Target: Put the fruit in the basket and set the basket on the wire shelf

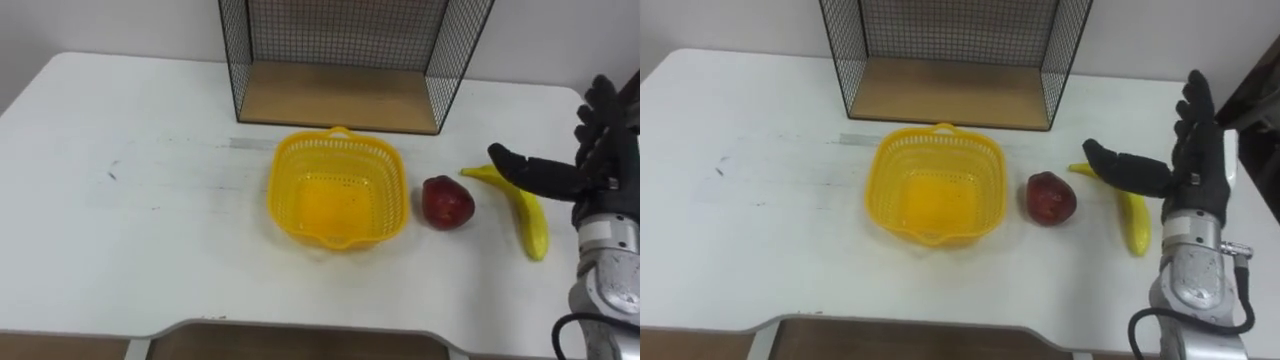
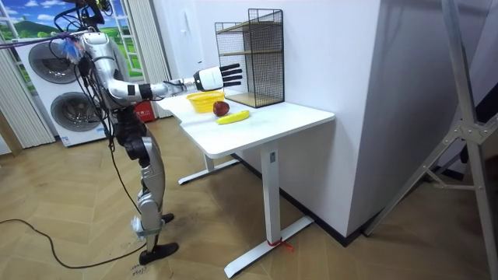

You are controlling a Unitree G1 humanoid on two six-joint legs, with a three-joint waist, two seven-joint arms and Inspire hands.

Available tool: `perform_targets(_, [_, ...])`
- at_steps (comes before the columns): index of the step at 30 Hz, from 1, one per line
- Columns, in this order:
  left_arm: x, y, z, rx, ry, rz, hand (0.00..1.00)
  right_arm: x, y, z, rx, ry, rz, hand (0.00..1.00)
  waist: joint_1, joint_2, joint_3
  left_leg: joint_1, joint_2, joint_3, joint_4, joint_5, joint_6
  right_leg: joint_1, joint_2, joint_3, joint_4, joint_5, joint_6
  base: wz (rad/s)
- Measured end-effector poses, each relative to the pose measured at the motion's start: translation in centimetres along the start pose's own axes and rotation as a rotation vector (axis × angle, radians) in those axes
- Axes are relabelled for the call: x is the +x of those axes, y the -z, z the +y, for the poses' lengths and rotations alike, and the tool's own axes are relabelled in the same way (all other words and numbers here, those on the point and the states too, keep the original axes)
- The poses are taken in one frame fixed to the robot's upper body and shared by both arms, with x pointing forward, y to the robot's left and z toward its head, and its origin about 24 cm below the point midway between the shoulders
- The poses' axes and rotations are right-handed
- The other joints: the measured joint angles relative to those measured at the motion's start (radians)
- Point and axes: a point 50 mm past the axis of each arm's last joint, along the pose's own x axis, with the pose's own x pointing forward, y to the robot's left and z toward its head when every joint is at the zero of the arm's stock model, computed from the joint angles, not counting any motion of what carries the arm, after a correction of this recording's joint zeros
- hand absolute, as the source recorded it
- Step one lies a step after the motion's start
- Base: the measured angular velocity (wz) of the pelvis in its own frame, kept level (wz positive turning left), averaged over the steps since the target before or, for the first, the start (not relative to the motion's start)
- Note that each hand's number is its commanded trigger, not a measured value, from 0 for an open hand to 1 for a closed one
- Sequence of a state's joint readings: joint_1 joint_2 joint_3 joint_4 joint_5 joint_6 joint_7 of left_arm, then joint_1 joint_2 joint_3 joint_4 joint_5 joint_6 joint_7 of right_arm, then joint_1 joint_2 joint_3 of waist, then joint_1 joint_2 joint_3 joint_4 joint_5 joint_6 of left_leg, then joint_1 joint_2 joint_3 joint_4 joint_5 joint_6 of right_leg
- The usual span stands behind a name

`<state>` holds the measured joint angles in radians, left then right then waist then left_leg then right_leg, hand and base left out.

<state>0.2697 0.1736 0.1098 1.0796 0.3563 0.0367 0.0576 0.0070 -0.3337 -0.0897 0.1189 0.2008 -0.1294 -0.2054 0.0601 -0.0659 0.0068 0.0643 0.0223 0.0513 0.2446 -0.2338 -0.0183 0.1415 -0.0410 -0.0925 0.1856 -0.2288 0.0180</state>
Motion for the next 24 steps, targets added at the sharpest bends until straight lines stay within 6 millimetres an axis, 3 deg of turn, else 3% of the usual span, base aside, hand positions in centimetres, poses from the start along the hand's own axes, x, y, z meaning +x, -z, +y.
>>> perform_targets(8, [0.0, -0.2, 0.0, 0.018, 0.03, -0.004, 0.0, -0.1, 0.9, 1.1, -0.098, -0.117, 0.039, 0.0, 0.0, -0.014, 0.0036, -0.004, 0.0, 0.0, 0.014, 0.0, 0.0, 0.001, 0.0, 0.002, 0.002, 0.001, -0.002, 0.0])
perform_targets(24, [0.0, -0.3, 0.0, 0.018, 0.024, -0.007, 0.0, -0.4, 1.9, 1.7, -0.182, -0.193, 0.076, 0.0, 0.007, -0.012, 0.0024, -0.009, 0.0, -0.001, 0.015, 0.0, 0.0, 0.001, 0.001, 0.001, 0.003, 0.002, -0.002, 0.0])
